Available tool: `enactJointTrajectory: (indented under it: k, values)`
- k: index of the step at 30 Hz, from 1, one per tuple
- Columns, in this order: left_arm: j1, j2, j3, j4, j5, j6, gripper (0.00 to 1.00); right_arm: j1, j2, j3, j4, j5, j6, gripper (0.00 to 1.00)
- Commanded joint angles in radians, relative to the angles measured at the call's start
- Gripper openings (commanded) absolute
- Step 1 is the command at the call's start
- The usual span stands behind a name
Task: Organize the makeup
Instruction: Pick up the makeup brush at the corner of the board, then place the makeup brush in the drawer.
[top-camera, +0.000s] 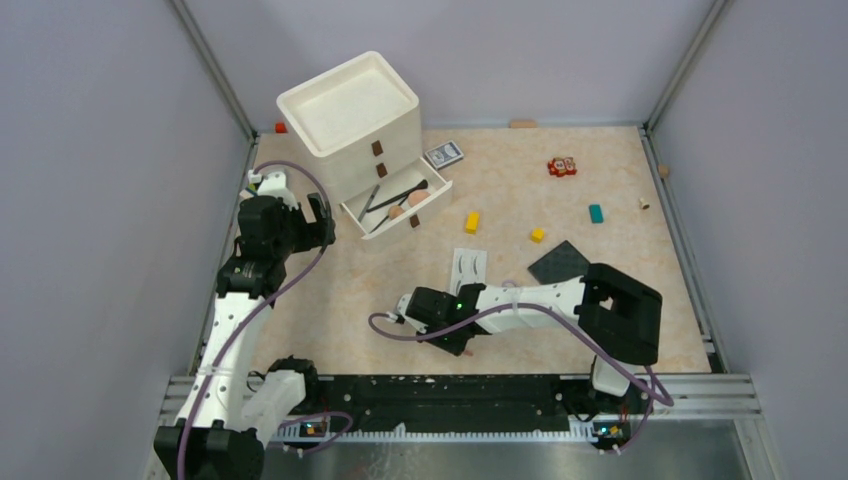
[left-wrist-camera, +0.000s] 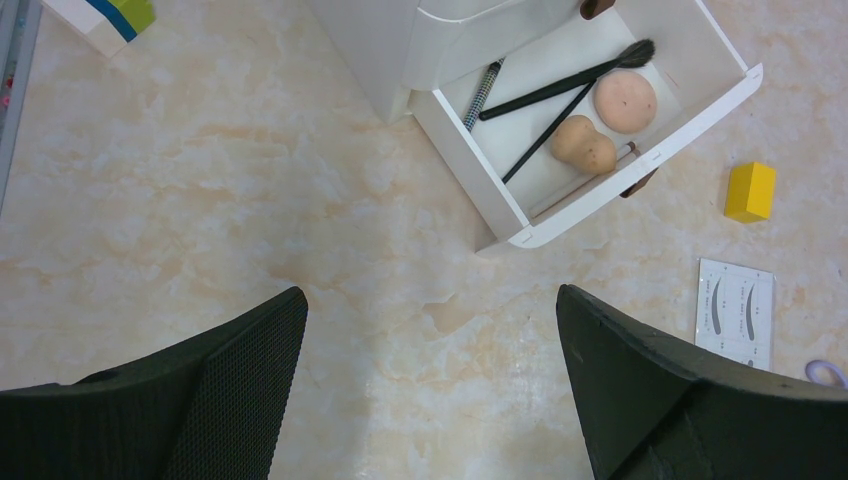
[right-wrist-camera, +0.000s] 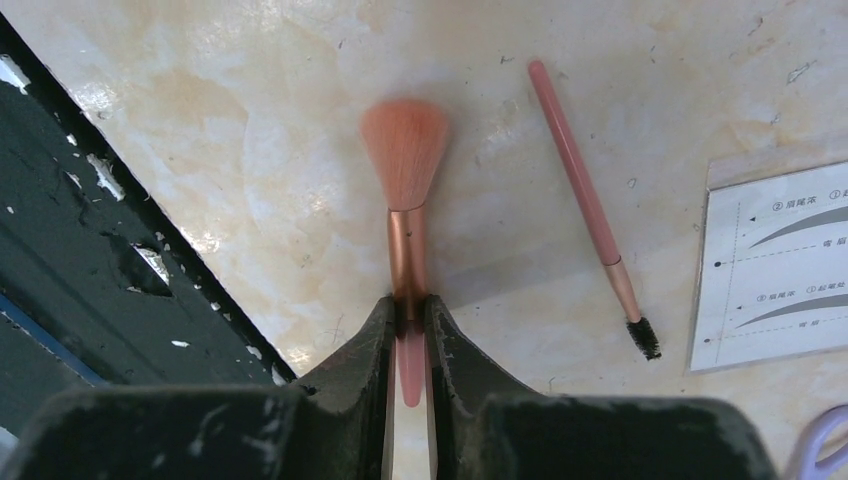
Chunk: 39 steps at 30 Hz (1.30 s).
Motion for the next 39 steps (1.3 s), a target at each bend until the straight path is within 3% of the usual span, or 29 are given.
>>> enactJointTrajectory:
  k: [1, 8, 16, 20, 26, 30, 35, 39]
  values:
    - [-0.001, -0.012, 0.011, 0.041, -0.007, 0.002, 0.99, 0.012, -0.023, -0.018, 0.043, 0.043, 0.018, 0.0]
    - [-0.001, -0.014, 0.011, 0.041, -0.008, 0.001, 0.99, -0.022, -0.19, -0.072, 0.133, 0.051, 0.03, 0.0]
    - [0.002, -0.017, 0.006, 0.048, -0.002, -0.008, 0.99, -0.223, -0.323, -0.146, 0.333, 0.0, 0.127, 0.0]
    - [0.003, -0.011, 0.004, 0.05, 0.01, -0.012, 0.99, -0.305, -0.297, -0.103, 0.491, 0.035, 0.248, 0.0]
    - [0.003, -0.014, 0.009, 0.048, -0.001, 0.001, 0.99, -0.329, -0.158, 0.093, 0.624, -0.01, 0.413, 0.0]
    - [0.003, -0.006, 0.012, 0.04, -0.003, 0.003, 0.99, -0.382, -0.095, 0.161, 0.701, -0.015, 0.67, 0.0]
    - [0.006, -0.012, 0.011, 0.04, -0.01, 0.001, 0.99, -0.469, -0.021, 0.039, 1.122, -0.03, 1.088, 0.0]
    - [0.008, -0.014, 0.011, 0.043, -0.001, 0.0, 0.99, -0.492, 0.113, 0.073, 1.238, 0.003, 1.222, 0.0]
